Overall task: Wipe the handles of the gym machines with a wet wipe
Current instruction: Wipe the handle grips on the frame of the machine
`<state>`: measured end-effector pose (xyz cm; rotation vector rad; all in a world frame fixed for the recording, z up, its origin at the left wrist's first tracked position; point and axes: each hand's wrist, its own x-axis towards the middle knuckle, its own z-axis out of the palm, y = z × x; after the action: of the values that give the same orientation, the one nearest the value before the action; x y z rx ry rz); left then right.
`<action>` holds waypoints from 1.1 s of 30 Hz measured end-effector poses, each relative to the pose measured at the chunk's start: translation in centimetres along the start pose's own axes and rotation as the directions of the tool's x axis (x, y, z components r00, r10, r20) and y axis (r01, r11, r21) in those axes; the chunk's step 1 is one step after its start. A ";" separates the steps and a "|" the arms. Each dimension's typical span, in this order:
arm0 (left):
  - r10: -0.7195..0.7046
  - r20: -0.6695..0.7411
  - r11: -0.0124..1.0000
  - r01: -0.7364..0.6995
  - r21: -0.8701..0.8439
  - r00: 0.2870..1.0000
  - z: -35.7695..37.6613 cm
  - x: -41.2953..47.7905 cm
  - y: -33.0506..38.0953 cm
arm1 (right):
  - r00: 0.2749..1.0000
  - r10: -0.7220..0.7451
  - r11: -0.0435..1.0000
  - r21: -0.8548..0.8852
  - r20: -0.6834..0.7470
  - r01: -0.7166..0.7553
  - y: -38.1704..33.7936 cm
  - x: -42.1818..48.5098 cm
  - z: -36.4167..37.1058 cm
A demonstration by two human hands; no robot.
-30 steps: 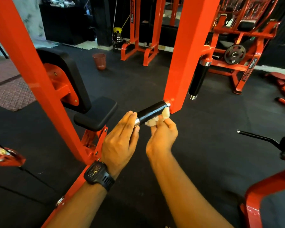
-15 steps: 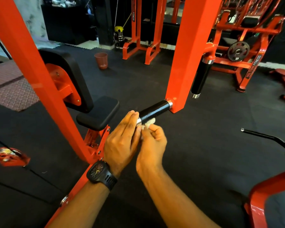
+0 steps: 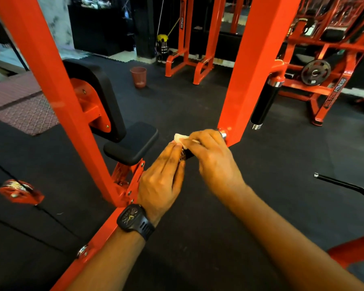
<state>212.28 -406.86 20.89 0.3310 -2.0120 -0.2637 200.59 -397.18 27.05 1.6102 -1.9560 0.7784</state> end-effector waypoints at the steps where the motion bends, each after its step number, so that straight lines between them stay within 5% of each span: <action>1: 0.007 -0.005 1.000 -0.007 0.008 1.000 0.1 0.0 0.1 | 0.998 -0.041 0.999 -0.025 0.047 0.042 1.1 0.9 -0.6; 4: 0.015 -0.018 1.000 -0.015 0.018 1.000 0.5 -0.1 0.4 | 0.980 -0.132 0.990 -0.035 0.150 0.138 2.8 3.6 -2.0; 7: 0.013 -0.045 1.000 -0.013 0.012 0.999 0.5 -0.3 0.4 | 0.871 -0.178 0.980 0.000 0.459 0.200 1.5 4.7 -2.6; 11: 0.034 -0.021 0.999 -0.034 0.021 0.999 0.3 -0.2 0.5 | 0.757 0.029 0.941 -0.272 0.653 0.199 3.4 7.2 -3.8; 16: 0.011 -0.023 1.000 -0.011 0.004 1.000 0.3 -0.5 0.5 | 0.725 -0.038 0.966 -0.159 0.688 0.202 1.4 7.0 -3.4; 19: 0.030 -0.005 0.999 -0.030 0.016 1.000 0.1 -0.3 0.6 | 0.718 0.084 0.957 -0.258 0.691 0.136 3.4 7.9 -4.1; 25: 0.014 -0.022 1.000 -0.014 -0.011 1.000 0.3 -0.4 0.4 | 0.775 -0.020 0.974 -0.162 0.632 0.157 1.9 6.7 -3.2; 33: 0.034 -0.022 0.999 -0.034 0.001 0.999 0.3 -0.3 0.4 | 0.891 0.090 0.978 -0.207 0.446 0.004 2.5 4.4 -3.5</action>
<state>212.12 -406.42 20.67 0.2982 -1.9939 -0.2374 197.39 -397.55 32.29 1.7377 -2.3082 0.2064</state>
